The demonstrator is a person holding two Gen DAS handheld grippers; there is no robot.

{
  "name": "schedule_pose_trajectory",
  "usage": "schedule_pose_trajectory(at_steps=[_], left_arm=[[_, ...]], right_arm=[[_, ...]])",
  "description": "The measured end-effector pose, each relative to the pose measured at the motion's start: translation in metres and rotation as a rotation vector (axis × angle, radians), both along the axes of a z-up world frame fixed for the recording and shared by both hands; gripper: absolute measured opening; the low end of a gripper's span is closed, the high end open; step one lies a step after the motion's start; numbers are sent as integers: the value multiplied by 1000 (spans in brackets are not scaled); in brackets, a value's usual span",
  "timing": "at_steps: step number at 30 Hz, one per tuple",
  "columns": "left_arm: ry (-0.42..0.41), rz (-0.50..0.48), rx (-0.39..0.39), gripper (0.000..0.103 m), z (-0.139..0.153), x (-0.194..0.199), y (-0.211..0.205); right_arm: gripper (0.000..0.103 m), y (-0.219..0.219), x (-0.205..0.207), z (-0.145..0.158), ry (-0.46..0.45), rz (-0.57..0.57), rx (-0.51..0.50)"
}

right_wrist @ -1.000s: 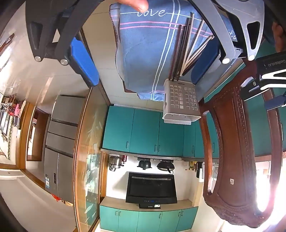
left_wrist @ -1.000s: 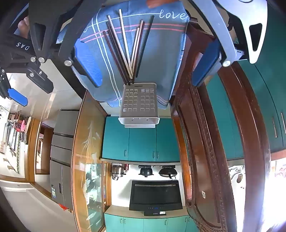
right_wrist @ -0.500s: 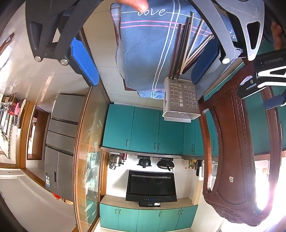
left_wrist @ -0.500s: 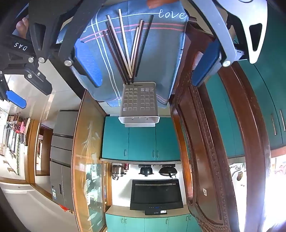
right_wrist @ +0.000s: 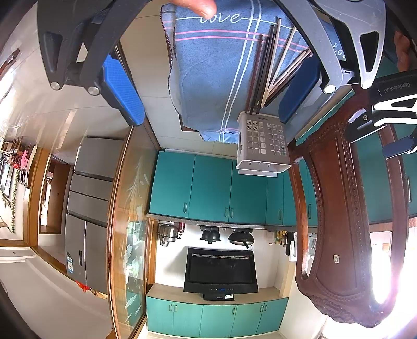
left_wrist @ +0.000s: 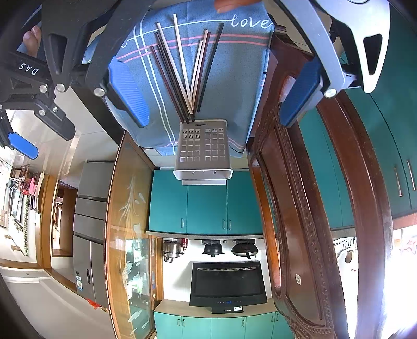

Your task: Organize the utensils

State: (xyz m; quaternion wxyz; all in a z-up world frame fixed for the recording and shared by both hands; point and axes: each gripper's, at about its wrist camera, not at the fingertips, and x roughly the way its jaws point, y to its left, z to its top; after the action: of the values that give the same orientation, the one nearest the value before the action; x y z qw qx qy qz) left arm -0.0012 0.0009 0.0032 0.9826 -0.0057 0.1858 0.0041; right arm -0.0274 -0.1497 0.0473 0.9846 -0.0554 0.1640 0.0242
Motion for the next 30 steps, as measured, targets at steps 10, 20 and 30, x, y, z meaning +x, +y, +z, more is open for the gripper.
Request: schedule_pose_trajectory(at_steps=[10, 20, 30], left_arm=[[-5, 3, 0, 100, -4, -2, -2], [-4, 5, 8, 100, -3, -4, -2], [-12, 4, 16, 100, 1, -6, -4]], right_arm=[[101, 0, -2, 1, -7, 2, 2], [101, -2, -7, 4, -23, 13, 16], [101, -4, -10, 6, -31, 12, 20]])
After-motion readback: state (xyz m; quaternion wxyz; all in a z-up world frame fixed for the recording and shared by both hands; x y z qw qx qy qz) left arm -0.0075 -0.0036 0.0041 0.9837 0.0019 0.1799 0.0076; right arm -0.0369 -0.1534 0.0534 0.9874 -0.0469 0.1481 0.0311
